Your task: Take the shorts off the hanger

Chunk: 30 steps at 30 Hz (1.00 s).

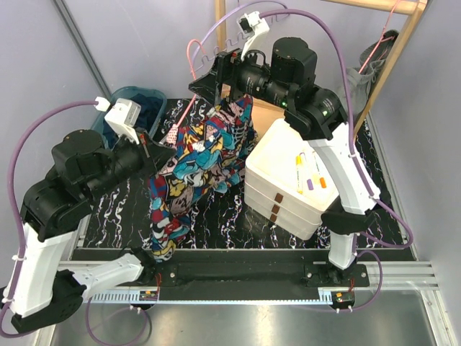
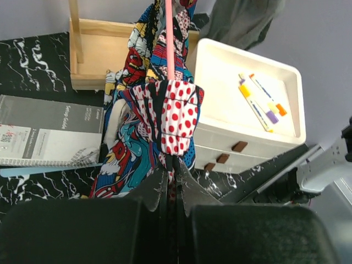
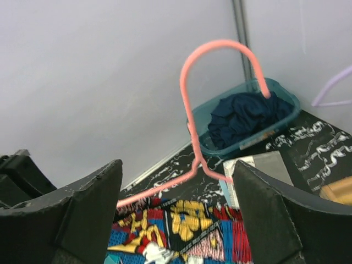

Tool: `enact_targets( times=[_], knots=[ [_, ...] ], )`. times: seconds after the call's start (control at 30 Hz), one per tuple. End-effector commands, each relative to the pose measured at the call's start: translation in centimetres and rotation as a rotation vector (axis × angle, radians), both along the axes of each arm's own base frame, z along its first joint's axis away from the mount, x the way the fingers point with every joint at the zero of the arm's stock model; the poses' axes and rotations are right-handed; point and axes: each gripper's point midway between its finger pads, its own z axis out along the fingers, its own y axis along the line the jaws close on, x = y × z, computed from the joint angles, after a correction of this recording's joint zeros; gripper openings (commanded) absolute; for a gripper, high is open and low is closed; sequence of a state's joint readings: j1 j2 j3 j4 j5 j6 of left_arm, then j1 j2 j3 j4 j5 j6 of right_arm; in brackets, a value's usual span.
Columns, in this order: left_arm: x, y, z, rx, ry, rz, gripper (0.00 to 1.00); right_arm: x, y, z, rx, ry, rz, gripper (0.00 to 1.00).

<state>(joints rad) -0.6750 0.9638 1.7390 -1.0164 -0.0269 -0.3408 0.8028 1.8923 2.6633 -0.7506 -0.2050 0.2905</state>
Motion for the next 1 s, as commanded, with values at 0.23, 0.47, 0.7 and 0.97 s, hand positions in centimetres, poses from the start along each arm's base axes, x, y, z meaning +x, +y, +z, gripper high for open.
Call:
enact_targets(
  times=[0.23,0.47,0.7,0.97],
  knots=[
    [-2.4,-0.7,3.0,-0.085,-0.096,-0.123,0.0,1.3,2.8,0.1,0.029,-0.077,0.077,0.71],
    [-2.3,-0.1,3.1,-0.099,-0.098,-0.085,0.0,2.1,3.2,-0.9,0.023,-0.051,0.048,0.24],
    [-1.6,2.0,-0.7,-0.157,0.01,0.089,0.56,3.8,0.1,2.0,0.072,-0.093,-0.146,0.0],
    [-2.5,4.2,-4.9,-0.155,0.045,0.173,0.59,3.3,-0.8,3.8,0.13,-0.1,-0.16,0.0]
  ],
)
